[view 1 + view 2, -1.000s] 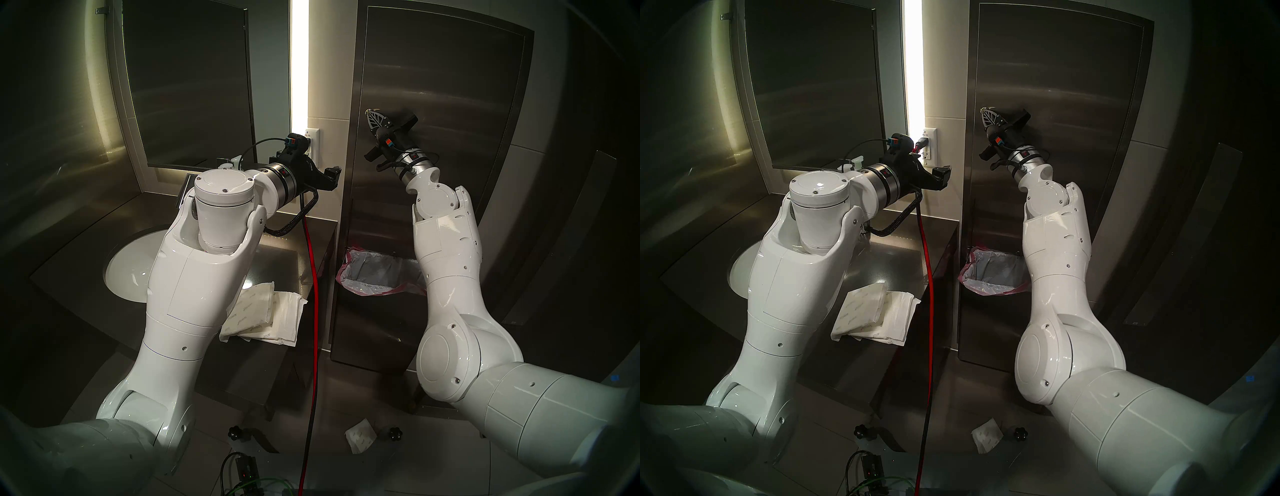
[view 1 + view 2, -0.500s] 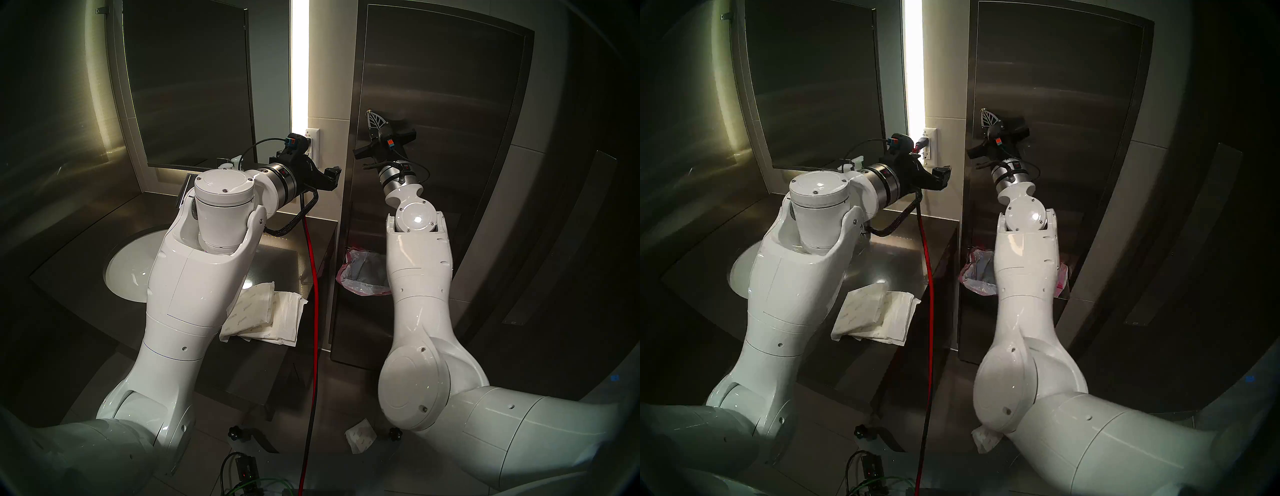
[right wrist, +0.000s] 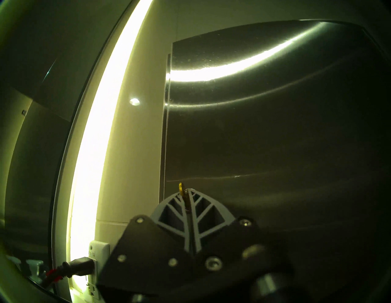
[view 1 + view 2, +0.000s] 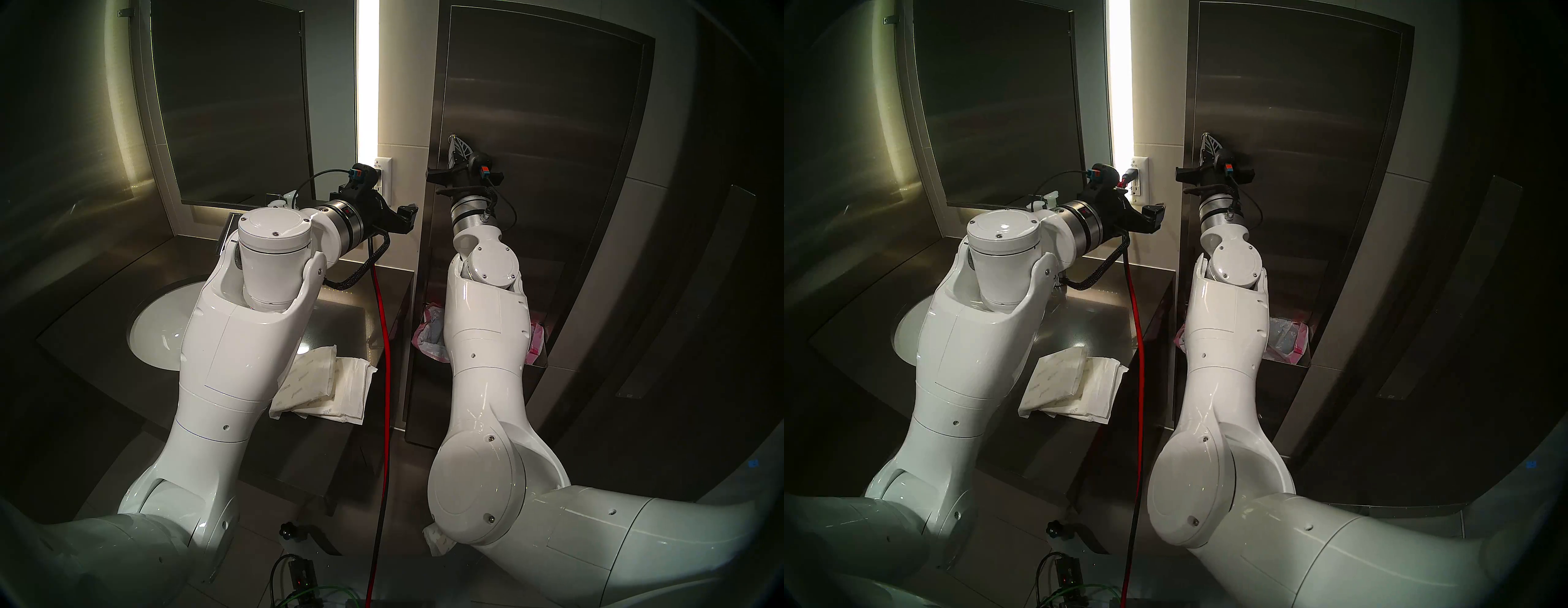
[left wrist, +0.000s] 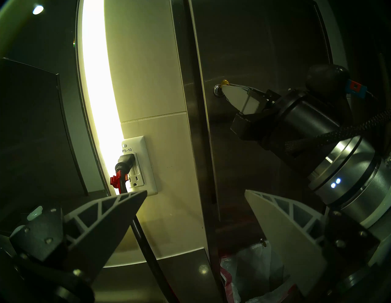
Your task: Twist key and open towel dispenser
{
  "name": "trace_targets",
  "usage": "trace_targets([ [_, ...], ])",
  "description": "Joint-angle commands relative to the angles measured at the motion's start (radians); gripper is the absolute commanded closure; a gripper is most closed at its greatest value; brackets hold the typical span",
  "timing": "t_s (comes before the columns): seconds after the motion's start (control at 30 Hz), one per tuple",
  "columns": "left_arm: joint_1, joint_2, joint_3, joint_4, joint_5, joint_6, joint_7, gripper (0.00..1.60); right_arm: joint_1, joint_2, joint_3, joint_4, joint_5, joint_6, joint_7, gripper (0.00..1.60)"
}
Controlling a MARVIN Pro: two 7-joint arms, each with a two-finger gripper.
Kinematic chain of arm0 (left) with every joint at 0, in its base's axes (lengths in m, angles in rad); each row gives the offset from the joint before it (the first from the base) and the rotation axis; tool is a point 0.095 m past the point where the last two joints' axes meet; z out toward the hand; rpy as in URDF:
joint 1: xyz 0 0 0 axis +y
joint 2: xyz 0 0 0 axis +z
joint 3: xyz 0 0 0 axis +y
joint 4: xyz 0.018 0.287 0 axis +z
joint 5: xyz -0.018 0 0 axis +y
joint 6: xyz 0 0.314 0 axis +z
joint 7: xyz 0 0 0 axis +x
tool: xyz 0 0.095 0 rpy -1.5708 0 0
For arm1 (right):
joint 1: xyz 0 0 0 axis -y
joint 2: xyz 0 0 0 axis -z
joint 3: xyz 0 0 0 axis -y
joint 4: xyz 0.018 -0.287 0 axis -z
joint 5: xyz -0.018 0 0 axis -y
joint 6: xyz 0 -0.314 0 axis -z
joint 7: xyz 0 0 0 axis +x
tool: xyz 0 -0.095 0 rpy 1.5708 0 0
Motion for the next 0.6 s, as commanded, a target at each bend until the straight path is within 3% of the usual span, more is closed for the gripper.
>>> trace_targets([
  [0.0, -0.016, -0.002, -0.005, -0.008, 0.001, -0.003, 0.001, 0.00, 0.002, 0.003, 0.030, -0.106, 0.104, -0.053, -0.014, 1.60],
  [0.57, -0.010, -0.002, -0.004, -0.008, 0.001, -0.003, 0.001, 0.00, -0.123, 0.049, 0.059, -0.190, 0.129, -0.140, 0.134, 1.60],
])
